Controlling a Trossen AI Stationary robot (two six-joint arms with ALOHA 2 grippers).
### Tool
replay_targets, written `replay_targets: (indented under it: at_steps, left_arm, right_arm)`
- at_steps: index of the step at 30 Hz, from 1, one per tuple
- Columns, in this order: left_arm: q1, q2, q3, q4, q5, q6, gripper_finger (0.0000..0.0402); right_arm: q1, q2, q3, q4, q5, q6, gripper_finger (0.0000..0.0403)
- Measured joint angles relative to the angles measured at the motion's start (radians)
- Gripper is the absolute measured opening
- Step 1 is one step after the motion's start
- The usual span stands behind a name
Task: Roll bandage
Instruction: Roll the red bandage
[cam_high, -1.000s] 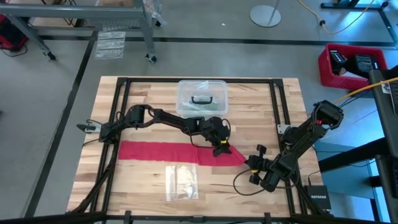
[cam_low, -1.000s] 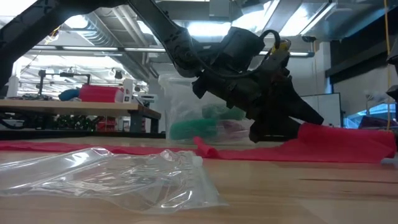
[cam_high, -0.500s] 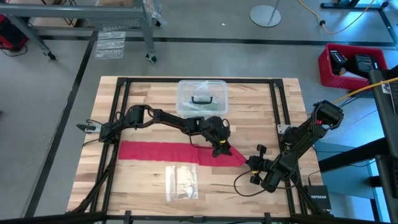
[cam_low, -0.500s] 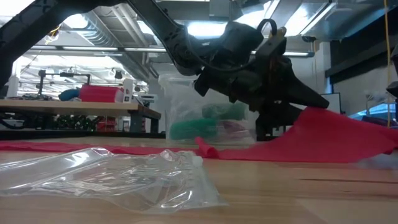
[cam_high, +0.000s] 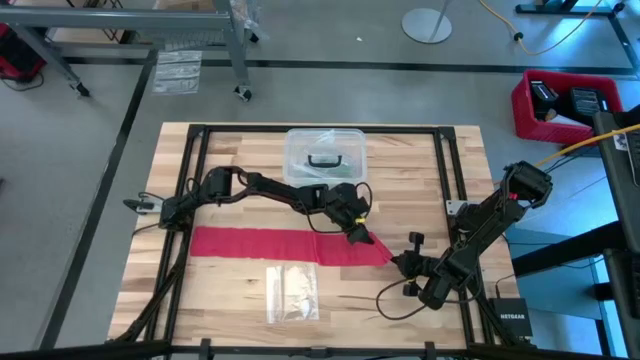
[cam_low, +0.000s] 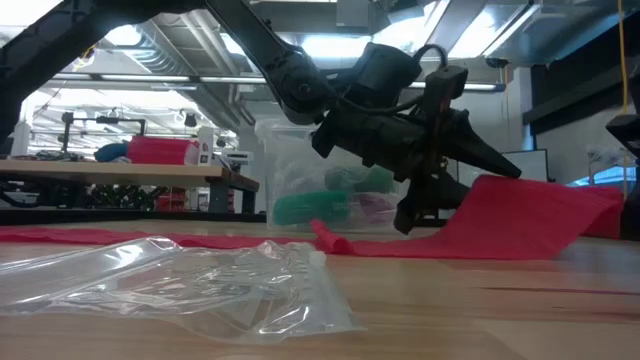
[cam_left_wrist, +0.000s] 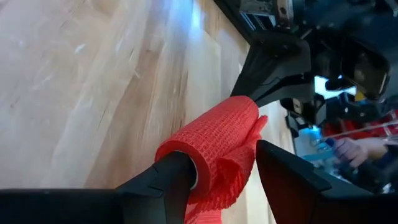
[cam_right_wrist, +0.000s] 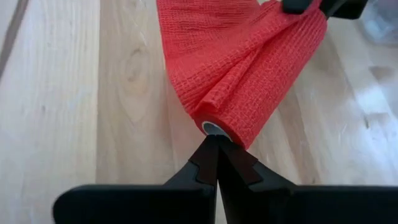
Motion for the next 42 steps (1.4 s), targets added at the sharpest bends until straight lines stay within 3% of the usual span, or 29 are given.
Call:
replay_targets:
  at_steps: [8,15,20,29,33,37,42]
  left_arm:
    - [0.002,0.000,0.001,0.018,0.052,-0.032,0.0169]
    - [0.002,0.000,0.001,0.017,-0.037,-0.041,0.0169]
    - [-0.011,0.000,0.001,0.015,-0.054,0.062,0.0147]
    - [-0.037,-0.006,0.002,0.007,-0.035,0.272,0.0016]
    - [-0.037,-0.030,0.003,0.008,-0.040,0.333,0.0018]
    - [-0.036,-0.084,0.003,-0.014,-0.076,0.407,0.0016]
    - [-0.039,-0.179,0.002,-0.075,-0.138,0.541,0.0005]
  right_arm:
    - [0.000,0.000,0.000,-0.013,-0.031,-0.105,0.0010]
    - [-0.001,0.000,0.000,-0.004,-0.038,-0.174,0.0010]
    - [0.000,0.000,0.000,0.000,-0.043,-0.181,0.0010]
    - [0.001,-0.005,0.052,-0.032,-0.122,-0.019,0.0010]
    - [0.007,-0.053,0.139,-0.190,-0.173,0.087,0.0010]
    - [0.064,-0.125,0.218,-0.382,-0.126,0.197,0.0010]
    - [0.120,-0.218,0.271,-0.478,-0.136,0.266,0.0010]
